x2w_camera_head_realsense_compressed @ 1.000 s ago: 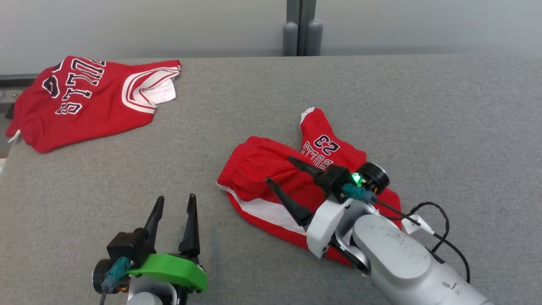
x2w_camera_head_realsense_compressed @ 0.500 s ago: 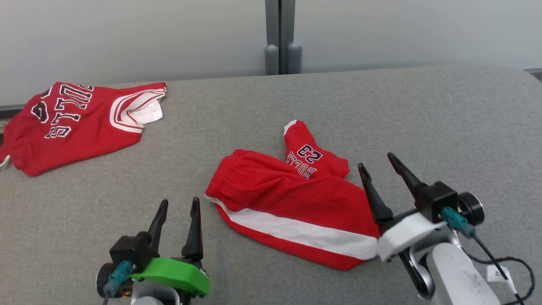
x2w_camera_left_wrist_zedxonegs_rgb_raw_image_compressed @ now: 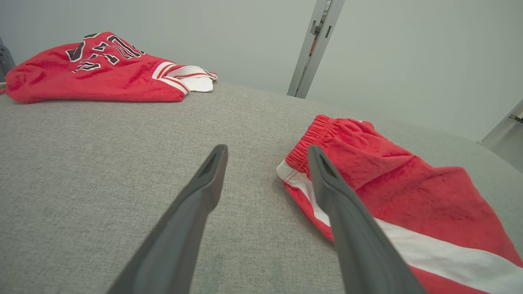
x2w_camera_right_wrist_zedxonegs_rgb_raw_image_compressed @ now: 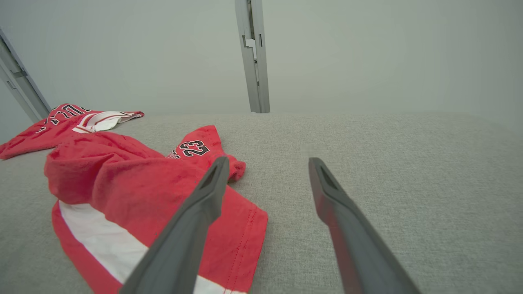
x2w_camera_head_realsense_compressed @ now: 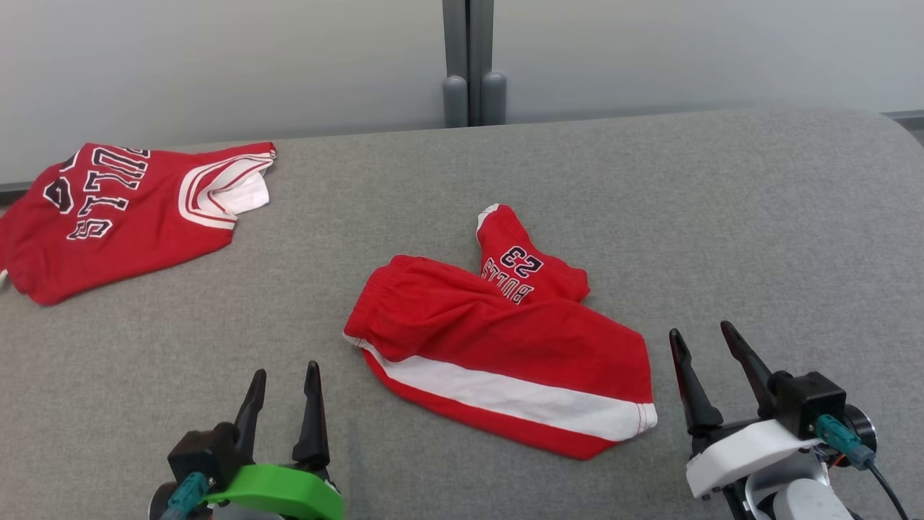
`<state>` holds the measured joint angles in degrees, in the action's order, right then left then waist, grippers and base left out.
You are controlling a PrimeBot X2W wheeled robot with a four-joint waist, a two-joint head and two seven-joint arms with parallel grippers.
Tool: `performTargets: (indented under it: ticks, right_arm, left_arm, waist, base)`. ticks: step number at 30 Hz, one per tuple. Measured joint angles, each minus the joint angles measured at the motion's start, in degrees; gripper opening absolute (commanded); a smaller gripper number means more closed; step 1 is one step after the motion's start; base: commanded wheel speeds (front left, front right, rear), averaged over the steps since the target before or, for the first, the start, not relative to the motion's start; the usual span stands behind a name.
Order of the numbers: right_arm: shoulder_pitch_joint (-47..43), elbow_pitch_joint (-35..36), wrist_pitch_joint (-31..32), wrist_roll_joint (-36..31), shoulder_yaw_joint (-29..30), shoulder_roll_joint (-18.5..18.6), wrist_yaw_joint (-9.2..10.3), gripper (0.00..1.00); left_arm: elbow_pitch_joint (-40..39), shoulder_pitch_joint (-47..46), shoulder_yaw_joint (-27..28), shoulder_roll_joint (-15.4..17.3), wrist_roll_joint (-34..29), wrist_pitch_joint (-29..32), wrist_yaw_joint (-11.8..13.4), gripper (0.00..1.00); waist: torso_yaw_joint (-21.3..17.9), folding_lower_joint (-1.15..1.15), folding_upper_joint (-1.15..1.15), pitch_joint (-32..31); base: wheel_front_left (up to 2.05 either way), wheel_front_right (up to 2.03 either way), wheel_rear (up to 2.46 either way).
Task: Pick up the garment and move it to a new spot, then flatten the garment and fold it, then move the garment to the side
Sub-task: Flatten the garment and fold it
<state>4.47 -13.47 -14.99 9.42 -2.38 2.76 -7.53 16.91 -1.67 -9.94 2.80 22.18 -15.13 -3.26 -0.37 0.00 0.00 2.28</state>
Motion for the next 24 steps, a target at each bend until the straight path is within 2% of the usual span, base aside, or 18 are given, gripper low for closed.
performTargets:
  ticks: [16,24]
  right_arm:
    - [0.1,-2.96,0.0,-0.83,0.8,0.0,0.0,1.0]
    - [0.6,-3.72,0.0,-0.9,-1.46,-0.01,0.0,1.0]
  left_arm:
    - [-0.22,0.37,0.8,0.0,0.03,0.0,0.27,1.0]
    - [-0.52,0.4,1.49,0.0,-0.2,-0.01,0.27,1.0]
  waist:
    - [0.4,0.0,0.0,-0.43]
    - [-0.03,0.0,0.0,0.19]
  base:
    - [0.0,0.0,0.0]
    - [0.0,0.0,0.0]
